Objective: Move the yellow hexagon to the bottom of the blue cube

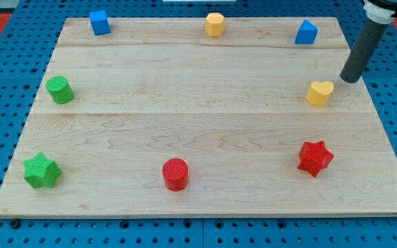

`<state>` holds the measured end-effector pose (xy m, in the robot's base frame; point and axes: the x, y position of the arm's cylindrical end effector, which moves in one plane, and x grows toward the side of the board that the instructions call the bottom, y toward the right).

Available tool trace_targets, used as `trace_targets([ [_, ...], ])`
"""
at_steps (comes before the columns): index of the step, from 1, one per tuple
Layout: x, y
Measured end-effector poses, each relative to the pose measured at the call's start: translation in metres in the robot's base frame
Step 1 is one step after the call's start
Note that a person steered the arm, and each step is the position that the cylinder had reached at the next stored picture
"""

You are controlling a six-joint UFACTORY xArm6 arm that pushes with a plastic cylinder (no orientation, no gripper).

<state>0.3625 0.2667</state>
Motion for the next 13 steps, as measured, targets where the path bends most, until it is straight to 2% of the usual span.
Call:
trace_targets([
  [1,-0.032,0.003],
  [2,-0.086,0.003],
  [4,-0.137,-0.011],
  [5,-0.140,-0.033],
  [7,-0.141,-0.123],
  [8,-0.154,-0.134],
  [9,-0.162,-0.186],
  [10,-0.153,-0.251],
  [12,-0.093,-0.381],
  [13,-0.095,-0.363],
])
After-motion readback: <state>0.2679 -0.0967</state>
